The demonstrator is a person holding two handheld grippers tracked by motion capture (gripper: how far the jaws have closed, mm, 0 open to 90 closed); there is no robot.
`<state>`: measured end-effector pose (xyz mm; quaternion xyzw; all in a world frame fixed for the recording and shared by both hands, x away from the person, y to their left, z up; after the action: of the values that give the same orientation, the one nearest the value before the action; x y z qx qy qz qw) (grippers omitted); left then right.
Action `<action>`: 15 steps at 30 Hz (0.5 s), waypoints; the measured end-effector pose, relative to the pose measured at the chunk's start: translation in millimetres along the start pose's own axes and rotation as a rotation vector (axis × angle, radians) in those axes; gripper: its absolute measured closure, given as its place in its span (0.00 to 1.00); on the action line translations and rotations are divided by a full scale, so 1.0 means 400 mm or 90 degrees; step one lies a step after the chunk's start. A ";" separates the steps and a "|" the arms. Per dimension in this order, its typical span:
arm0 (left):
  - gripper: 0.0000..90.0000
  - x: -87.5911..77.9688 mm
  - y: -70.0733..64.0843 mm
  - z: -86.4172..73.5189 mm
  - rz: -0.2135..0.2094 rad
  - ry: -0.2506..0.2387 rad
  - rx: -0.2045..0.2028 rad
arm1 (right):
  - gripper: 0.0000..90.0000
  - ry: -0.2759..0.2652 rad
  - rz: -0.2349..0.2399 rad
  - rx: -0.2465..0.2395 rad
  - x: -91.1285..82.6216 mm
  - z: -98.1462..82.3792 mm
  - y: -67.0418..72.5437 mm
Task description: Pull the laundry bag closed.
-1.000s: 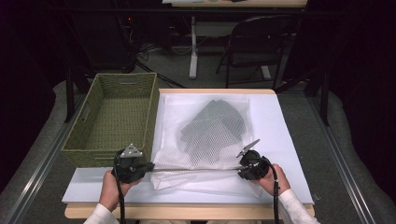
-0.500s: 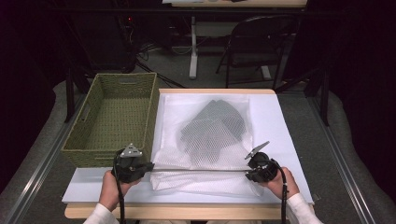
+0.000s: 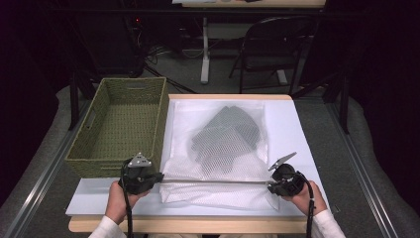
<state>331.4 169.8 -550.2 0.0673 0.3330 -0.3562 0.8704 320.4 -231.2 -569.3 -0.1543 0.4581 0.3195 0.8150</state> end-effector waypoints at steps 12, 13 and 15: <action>0.98 0.000 -0.002 0.000 -0.005 0.000 0.001 | 0.96 0.010 -0.013 0.015 -0.010 -0.027 -0.018; 0.98 0.000 -0.002 -0.001 -0.005 0.002 0.002 | 0.96 0.011 -0.015 0.022 -0.010 -0.028 -0.017; 0.98 0.001 -0.004 -0.002 -0.011 0.004 0.001 | 0.96 0.012 -0.014 0.022 -0.009 -0.029 -0.018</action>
<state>330.2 168.5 -550.9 0.0662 0.3359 -0.3635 0.8664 316.3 -244.4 -572.8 -0.1484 0.4692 0.3011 0.8168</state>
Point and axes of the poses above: each handheld gripper's, and its own axes: x roughly forward along the jaws, z roughly out of its top, y roughly to its left, the point moved 6 cm from there along x, roughly forward along the jaws, and after that the axes turned 9 degrees about -y, right-handed, at the moved point
